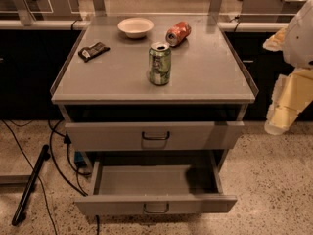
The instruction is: Close middle drawer
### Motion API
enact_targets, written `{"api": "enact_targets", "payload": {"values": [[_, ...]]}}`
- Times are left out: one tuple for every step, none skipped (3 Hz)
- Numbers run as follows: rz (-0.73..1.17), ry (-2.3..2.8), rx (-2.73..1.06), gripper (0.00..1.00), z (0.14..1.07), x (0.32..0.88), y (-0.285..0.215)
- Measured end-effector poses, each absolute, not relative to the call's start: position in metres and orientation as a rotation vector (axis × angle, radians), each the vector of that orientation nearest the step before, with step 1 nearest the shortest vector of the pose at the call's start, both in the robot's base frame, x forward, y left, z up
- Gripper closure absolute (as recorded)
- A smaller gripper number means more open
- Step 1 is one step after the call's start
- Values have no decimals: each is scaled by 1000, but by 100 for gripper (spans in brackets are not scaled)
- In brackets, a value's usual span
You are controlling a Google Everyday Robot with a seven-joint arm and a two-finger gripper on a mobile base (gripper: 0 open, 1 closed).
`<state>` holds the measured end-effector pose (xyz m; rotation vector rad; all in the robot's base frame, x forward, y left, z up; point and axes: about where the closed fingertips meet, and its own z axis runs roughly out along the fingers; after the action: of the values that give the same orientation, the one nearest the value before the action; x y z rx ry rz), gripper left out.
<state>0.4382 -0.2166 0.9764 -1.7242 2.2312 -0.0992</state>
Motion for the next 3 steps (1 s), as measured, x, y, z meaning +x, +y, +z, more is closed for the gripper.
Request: {"api": "enact_targets", "payload": {"values": [[-99,2231,-1724,0,976,438,-217],[-86,2229,-1718,12,960,436,-217],[-8,2213,-1686,36,898,421,-220]]}}
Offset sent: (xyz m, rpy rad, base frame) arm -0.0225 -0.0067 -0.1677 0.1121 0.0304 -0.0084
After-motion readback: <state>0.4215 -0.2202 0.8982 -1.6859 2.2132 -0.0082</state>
